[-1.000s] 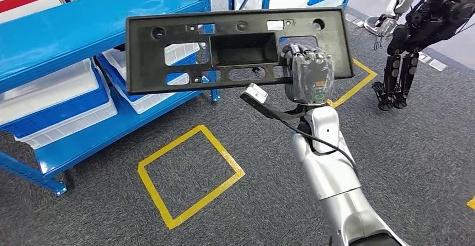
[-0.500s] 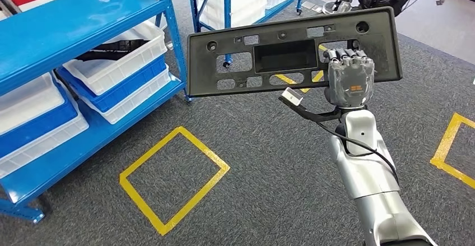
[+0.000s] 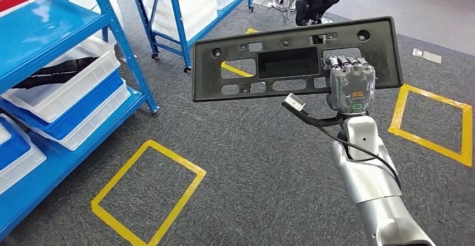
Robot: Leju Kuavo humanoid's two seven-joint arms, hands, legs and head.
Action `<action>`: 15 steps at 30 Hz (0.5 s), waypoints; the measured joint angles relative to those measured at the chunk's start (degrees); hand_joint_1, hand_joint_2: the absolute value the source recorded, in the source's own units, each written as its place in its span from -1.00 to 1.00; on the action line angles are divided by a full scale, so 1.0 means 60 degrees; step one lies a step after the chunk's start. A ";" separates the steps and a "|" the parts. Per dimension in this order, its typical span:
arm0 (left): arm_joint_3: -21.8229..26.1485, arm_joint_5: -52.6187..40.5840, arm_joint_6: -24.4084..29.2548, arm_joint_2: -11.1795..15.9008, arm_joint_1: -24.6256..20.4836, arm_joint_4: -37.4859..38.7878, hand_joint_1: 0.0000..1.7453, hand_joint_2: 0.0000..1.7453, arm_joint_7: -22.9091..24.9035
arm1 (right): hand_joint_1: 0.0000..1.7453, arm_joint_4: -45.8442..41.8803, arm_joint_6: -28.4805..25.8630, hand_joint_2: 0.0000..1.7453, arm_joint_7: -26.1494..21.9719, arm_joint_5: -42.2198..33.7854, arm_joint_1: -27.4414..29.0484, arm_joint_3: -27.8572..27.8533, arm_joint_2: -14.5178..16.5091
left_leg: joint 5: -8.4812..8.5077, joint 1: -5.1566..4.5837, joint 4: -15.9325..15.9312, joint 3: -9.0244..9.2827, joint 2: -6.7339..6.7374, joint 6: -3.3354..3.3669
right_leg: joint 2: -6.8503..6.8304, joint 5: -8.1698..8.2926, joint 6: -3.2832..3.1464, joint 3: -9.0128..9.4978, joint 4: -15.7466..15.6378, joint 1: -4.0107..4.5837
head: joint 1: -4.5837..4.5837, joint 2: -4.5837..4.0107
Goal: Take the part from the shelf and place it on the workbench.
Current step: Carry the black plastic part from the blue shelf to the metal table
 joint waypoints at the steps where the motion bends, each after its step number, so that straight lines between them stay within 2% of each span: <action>1: 0.0009 0.0001 0.0002 0.0001 -0.0001 0.0000 -1.00 1.00 -0.0004 | 1.00 0.0009 -0.0005 1.00 -0.0016 -0.0002 -0.0018 0.0001 0.0006 | -0.0027 -0.0022 -0.0046 0.0010 0.0028 0.0023 | 0.0118 0.0041 0.0076 -0.0056 -0.0011 -0.0013 | -0.0006 0.0000; 2: 0.0025 0.0002 0.0005 -0.0001 -0.0007 0.0000 -1.00 1.00 -0.0008 | 1.00 0.0021 -0.0010 1.00 -0.0033 -0.0002 -0.0028 0.0002 0.0008 | -0.0014 -0.0039 -0.0099 0.0028 0.0151 0.0070 | 0.0243 0.0091 0.0160 -0.0101 -0.0047 -0.0020 | -0.0011 0.0000; 3: 0.0045 0.0003 0.0008 -0.0007 -0.0017 -0.0001 -1.00 1.00 -0.0007 | 1.00 0.0034 -0.0016 1.00 -0.0046 -0.0002 -0.0030 0.0001 0.0005 | 0.0035 -0.0037 -0.0168 0.0056 0.0281 0.0139 | 0.0237 0.0106 0.0215 -0.0148 -0.0041 -0.0016 | -0.0015 0.0000; 5: 0.0082 0.0004 0.0015 -0.0016 -0.0030 -0.0003 -1.00 1.00 -0.0006 | 1.00 0.0071 -0.0028 1.00 -0.0061 -0.0002 -0.0084 0.0001 -0.0004 | 0.0141 -0.0005 -0.0334 0.0137 0.0549 0.0287 | -0.0195 -0.0113 0.0214 -0.0432 0.0426 0.0048 | 0.0027 0.0000; 7: 0.0101 0.0004 0.0019 -0.0015 -0.0030 -0.0004 -1.00 1.00 -0.0006 | 1.00 0.0119 -0.0039 1.00 -0.0064 -0.0002 -0.0161 0.0009 0.0011 | 0.0174 -0.0019 -0.0394 0.0163 0.0814 0.0346 | -0.0762 -0.0620 0.0144 -0.1026 0.1636 0.0044 | 0.0076 0.0000; 8: 0.0113 0.0007 0.0021 -0.0014 -0.0028 -0.0004 -1.00 1.00 -0.0005 | 1.00 0.0146 -0.0042 1.00 -0.0064 -0.0001 -0.0179 0.0016 0.0022 | 0.0170 -0.0034 -0.0394 0.0158 0.0952 0.0344 | -0.0870 -0.0829 0.0152 -0.1316 0.2254 0.0019 | 0.0092 0.0000; 9: 0.0126 0.0015 0.0022 -0.0014 -0.0028 -0.0004 -1.00 1.00 -0.0006 | 1.00 0.0182 -0.0043 1.00 -0.0064 0.0001 -0.0184 0.0023 0.0034 | 0.0164 -0.0047 -0.0392 0.0153 0.1092 0.0339 | -0.0930 -0.0944 0.0190 -0.1491 0.2651 -0.0017 | 0.0097 0.0000; 10: 0.0139 0.0032 0.0021 -0.0013 -0.0029 -0.0004 -1.00 1.00 -0.0013 | 1.00 0.0221 -0.0042 1.00 -0.0065 0.0006 -0.0186 0.0031 0.0051 | 0.0155 -0.0051 -0.0390 0.0154 0.1225 0.0328 | -0.0979 -0.0921 0.0262 -0.1464 0.2668 -0.0058 | 0.0102 0.0000; 11: 0.0149 0.0060 0.0019 -0.0016 -0.0030 -0.0004 -1.00 1.00 -0.0023 | 1.00 0.0262 -0.0041 1.00 -0.0066 0.0016 -0.0202 0.0042 0.0078 | 0.0143 -0.0046 -0.0387 0.0164 0.1354 0.0307 | -0.1051 -0.0772 0.0357 -0.1232 0.2294 -0.0105 | 0.0108 0.0000; 13: 0.0164 0.0115 0.0019 -0.0025 -0.0033 -0.0008 -1.00 1.00 -0.0058 | 1.00 0.0348 -0.0041 1.00 -0.0062 0.0068 -0.0292 0.0063 0.0180 | 0.0086 -0.0062 -0.0361 0.0190 0.1587 0.0213 | -0.1460 -0.0362 0.0519 -0.0416 0.0912 -0.0175 | 0.0114 0.0000; 14: 0.0178 0.0137 0.0023 -0.0030 -0.0038 -0.0013 -1.00 1.00 -0.0075 | 1.00 0.0389 -0.0042 1.00 -0.0051 0.0110 -0.0354 0.0076 0.0264 | 0.0053 -0.0084 -0.0342 0.0198 0.1690 0.0146 | -0.1632 -0.0226 0.0523 -0.0111 0.0386 -0.0158 | 0.0108 0.0000; 15: 0.0196 0.0149 0.0025 -0.0031 -0.0043 -0.0018 -1.00 1.00 -0.0091 | 1.00 0.0430 -0.0045 1.00 -0.0029 0.0156 -0.0410 0.0088 0.0343 | 0.0026 -0.0113 -0.0325 0.0211 0.1783 0.0079 | -0.1739 -0.0164 0.0486 0.0052 0.0085 -0.0132 | 0.0097 0.0000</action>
